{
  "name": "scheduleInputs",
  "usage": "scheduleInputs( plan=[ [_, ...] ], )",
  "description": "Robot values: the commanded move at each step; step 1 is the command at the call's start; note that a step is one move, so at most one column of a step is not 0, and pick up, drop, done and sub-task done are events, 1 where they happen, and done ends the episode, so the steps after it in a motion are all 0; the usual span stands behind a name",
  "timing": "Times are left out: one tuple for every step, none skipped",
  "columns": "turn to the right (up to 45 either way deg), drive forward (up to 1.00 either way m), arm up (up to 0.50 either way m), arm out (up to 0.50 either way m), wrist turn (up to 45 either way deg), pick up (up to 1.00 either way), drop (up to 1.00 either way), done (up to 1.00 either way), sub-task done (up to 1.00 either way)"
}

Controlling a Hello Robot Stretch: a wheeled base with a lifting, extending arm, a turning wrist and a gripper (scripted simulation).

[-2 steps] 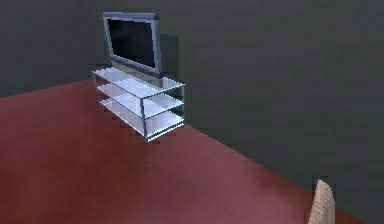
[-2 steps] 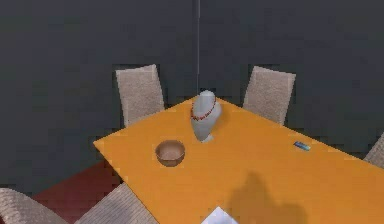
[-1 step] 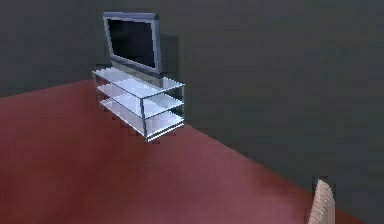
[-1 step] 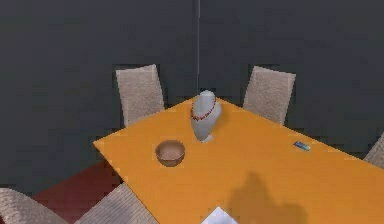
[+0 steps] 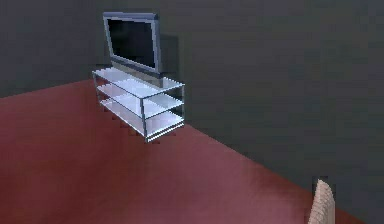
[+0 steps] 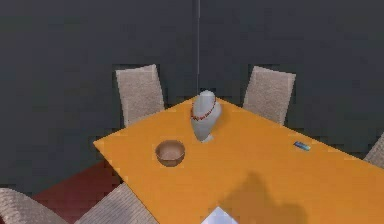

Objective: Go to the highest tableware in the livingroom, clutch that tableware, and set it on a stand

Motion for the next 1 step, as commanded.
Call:
scheduleInputs(
  plan=[
    [0.0, 0.0, 0.0, 0.46, 0.0, 0.0, 0.0, 0.0, 0.0]
  ],
)
